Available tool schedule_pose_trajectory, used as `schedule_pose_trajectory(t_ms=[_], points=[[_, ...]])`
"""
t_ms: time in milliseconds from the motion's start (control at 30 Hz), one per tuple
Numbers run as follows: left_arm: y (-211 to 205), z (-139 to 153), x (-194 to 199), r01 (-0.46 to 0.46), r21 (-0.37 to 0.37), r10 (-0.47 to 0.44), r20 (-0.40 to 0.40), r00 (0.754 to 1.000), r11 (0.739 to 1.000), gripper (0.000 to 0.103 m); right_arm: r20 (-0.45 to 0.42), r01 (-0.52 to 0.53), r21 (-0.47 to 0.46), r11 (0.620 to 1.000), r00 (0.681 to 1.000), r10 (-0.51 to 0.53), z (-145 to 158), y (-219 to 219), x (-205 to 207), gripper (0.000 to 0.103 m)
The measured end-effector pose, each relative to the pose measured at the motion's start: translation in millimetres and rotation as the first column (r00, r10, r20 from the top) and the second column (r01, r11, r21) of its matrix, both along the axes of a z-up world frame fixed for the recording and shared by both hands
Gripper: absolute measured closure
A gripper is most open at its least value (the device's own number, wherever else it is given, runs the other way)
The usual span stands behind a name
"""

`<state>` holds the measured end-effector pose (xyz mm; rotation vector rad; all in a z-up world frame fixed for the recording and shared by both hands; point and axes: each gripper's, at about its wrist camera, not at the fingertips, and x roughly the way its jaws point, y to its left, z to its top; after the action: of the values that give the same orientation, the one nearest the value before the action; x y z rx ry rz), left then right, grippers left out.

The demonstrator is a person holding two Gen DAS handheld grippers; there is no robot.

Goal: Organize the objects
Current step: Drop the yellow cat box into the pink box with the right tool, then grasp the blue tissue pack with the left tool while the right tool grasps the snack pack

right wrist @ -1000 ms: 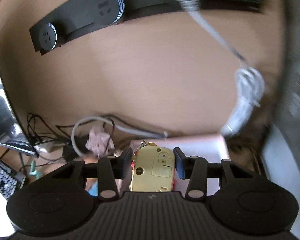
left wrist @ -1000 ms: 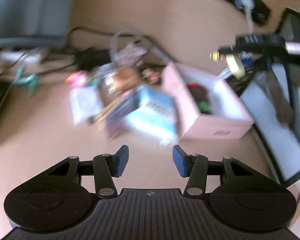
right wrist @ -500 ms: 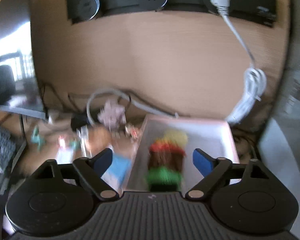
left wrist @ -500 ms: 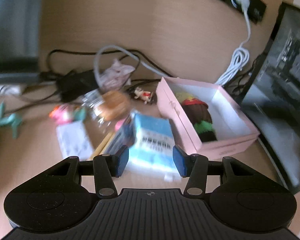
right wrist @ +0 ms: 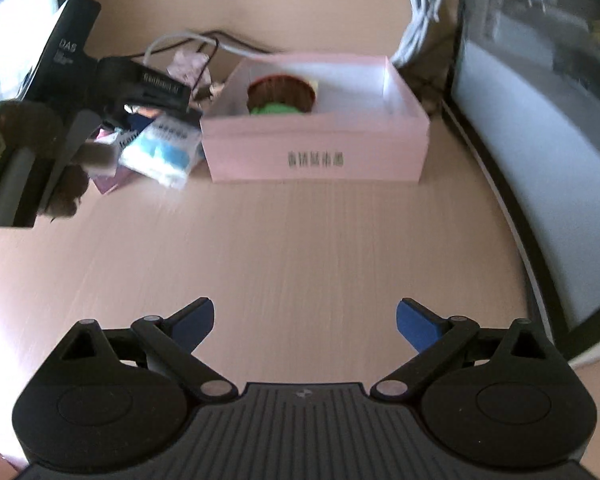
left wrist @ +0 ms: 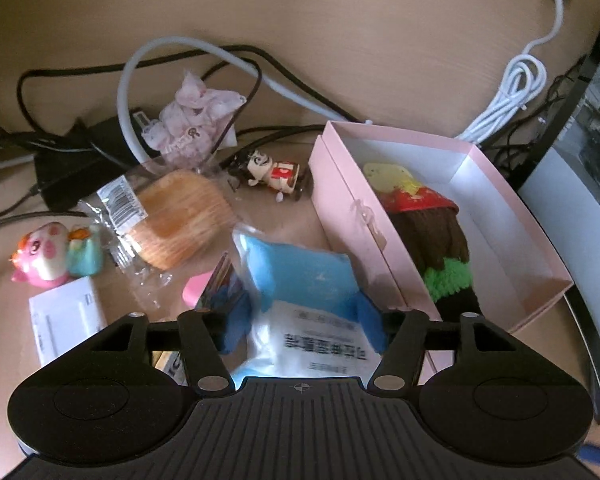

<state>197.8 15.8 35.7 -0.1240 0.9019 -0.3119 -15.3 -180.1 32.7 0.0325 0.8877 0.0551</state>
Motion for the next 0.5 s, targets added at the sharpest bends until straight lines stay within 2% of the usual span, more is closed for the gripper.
schedule_pose_trajectory(t_ms=[33,167,333,500], points=[[1.6,-2.1,2.1,-0.003,-0.006,0.003,-0.008,1.0,1.0,0.031,-0.008,0.005,0.009,1.0,1.0,-0.005,-3.0,0.1,-1.0,0.003],[4.1,-4.1,5.1,0.004,-0.002,-0.004,0.001,1.0,1.0,0.031,-0.046,0.018,0.035,0.999,0.999,-0.017,-13.2,-0.4,-2.1,0.001],[4.8,-3.9,-2.1,0.007,0.004,-0.007,0.004,1.0,1.0,0.038,-0.078,0.029,0.073,0.997,0.997,-0.023,-21.8,-2.6,0.2,0.0],[7.7,1.6,-26.5,0.01,0.031,-0.011,0.007,1.0,0.999,0.043,-0.07,0.014,0.056,0.998,0.997,-0.01,-22.2,4.7,4.8,0.0]])
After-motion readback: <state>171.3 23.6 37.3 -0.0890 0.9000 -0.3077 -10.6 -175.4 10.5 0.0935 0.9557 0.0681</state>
